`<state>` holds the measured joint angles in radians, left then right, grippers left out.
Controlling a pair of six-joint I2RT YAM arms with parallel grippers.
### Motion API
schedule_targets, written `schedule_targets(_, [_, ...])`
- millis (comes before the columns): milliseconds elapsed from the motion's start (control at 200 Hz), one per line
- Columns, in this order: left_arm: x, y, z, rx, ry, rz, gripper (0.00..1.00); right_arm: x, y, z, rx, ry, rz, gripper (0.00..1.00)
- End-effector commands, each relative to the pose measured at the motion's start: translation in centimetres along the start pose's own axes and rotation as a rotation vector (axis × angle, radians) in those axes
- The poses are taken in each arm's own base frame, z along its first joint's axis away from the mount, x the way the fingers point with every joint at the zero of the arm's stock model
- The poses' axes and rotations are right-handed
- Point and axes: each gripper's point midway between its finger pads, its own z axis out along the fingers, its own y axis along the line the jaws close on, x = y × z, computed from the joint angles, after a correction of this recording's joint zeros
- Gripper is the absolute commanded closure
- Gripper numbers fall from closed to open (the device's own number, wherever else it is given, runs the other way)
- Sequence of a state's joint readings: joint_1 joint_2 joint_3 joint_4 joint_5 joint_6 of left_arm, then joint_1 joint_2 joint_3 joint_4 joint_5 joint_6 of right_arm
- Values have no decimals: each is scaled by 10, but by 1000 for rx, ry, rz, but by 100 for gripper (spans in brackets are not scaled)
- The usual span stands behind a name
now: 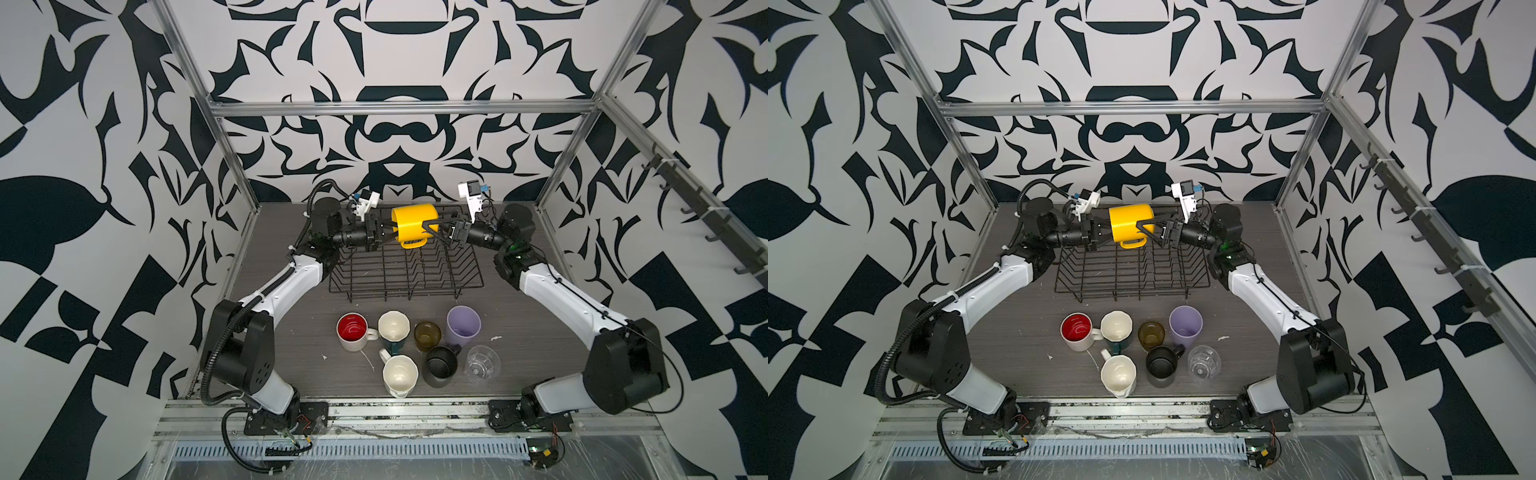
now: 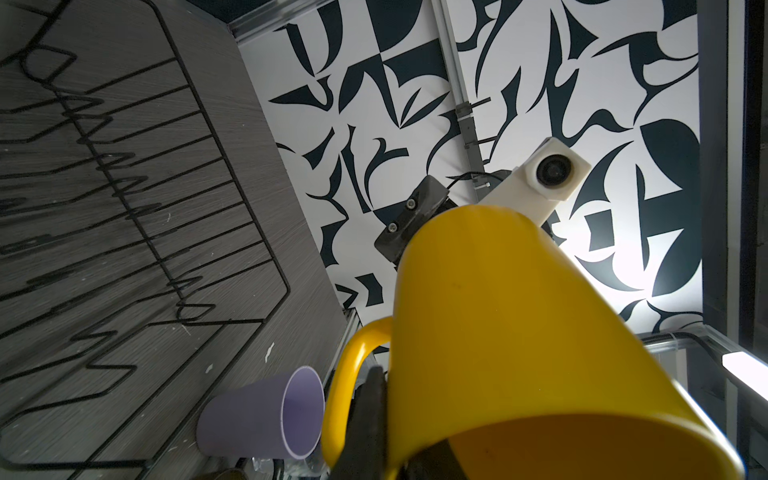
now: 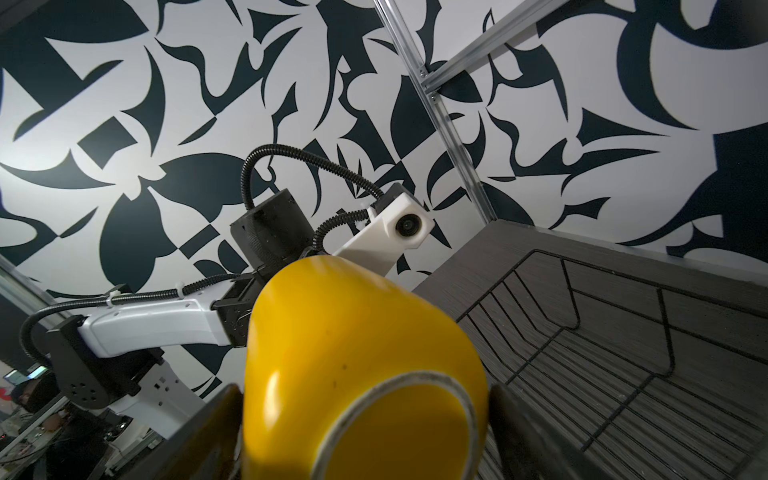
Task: Load the cups into the dish rack
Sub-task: 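Close the right gripper on the yellow mug held by the left gripper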
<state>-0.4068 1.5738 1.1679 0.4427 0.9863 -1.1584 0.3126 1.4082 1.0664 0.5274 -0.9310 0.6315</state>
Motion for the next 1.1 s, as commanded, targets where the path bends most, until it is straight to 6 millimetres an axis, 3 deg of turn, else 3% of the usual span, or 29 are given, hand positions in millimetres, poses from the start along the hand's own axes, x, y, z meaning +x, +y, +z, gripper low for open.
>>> schedule_targets(0, [21, -47, 3, 135, 111, 158, 100, -12, -7, -11, 143, -34, -73, 3])
schedule_targets(225, [25, -56, 2, 174, 146, 176, 100, -6, 10, -18, 88, 9, -92, 1])
schedule_targets(400, [24, -63, 3, 227, 165, 168, 100, -7, 9, -24, 92, 6, -93, 1])
schedule_targets(580, [21, -70, 3, 284, 173, 162, 100, -7, 10, -18, 47, 20, -65, 1])
schedule_targets(1095, [27, -62, 6, 262, 174, 139, 100, -7, 1, 4, -6, 32, 0, 5])
